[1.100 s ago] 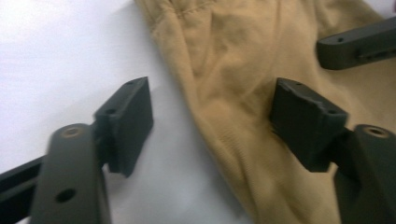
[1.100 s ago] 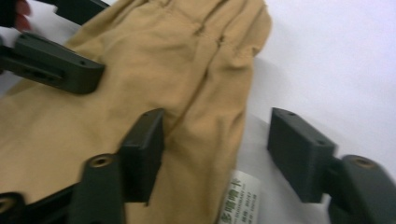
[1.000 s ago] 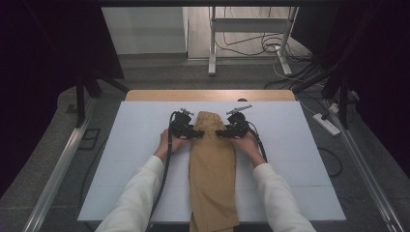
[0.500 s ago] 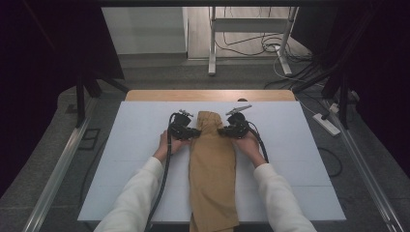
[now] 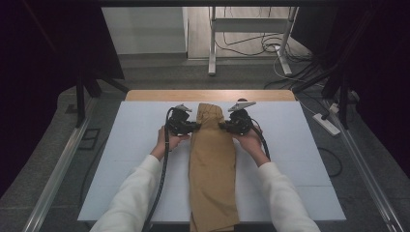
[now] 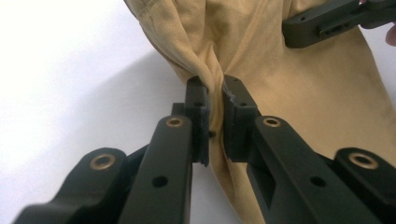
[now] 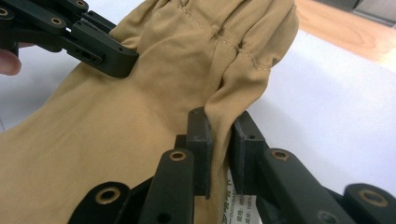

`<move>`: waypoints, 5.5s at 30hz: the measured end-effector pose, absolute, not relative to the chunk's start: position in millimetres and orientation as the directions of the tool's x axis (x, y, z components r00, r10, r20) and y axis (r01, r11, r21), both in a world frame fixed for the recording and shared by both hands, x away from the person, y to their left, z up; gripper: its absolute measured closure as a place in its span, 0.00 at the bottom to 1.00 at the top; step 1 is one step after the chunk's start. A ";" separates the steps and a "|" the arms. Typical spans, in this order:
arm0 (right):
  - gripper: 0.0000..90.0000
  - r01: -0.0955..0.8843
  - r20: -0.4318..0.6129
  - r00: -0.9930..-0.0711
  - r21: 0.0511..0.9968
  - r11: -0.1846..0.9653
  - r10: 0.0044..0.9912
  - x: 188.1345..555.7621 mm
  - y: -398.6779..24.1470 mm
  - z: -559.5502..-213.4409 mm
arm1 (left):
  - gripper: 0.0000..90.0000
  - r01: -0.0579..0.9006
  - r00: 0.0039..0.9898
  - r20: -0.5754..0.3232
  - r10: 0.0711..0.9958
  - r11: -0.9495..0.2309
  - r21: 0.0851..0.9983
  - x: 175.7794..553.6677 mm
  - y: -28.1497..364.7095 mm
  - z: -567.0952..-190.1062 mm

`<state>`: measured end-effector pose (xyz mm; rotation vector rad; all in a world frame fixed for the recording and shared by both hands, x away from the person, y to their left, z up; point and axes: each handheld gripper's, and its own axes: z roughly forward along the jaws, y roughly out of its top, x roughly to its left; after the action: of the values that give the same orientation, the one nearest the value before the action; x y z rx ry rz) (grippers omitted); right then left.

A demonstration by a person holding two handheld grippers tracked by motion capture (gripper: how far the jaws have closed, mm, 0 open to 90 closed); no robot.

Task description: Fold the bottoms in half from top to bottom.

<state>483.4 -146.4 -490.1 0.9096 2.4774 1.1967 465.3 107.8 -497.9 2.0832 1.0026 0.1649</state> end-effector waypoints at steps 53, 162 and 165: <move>0.90 0.299 -0.088 -0.756 0.835 0.462 0.648 496.5 -148.1 -441.3 | 0.92 0.493 0.698 -0.120 0.706 -0.352 0.796 477.8 106.4 -446.6; 0.91 0.317 0.015 -0.837 0.828 0.463 0.548 414.5 -162.3 -474.8 | 0.90 0.483 0.770 -0.160 0.617 -0.400 0.779 394.6 114.0 -485.4; 0.91 0.320 0.020 -0.838 0.827 0.462 0.545 411.9 -163.4 -478.3 | 0.90 0.483 0.772 -0.159 0.615 -0.407 0.775 393.4 112.9 -486.9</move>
<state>411.9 -163.4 -478.3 0.7453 2.4647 1.3151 393.4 112.9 -486.9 2.0801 0.8188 0.1890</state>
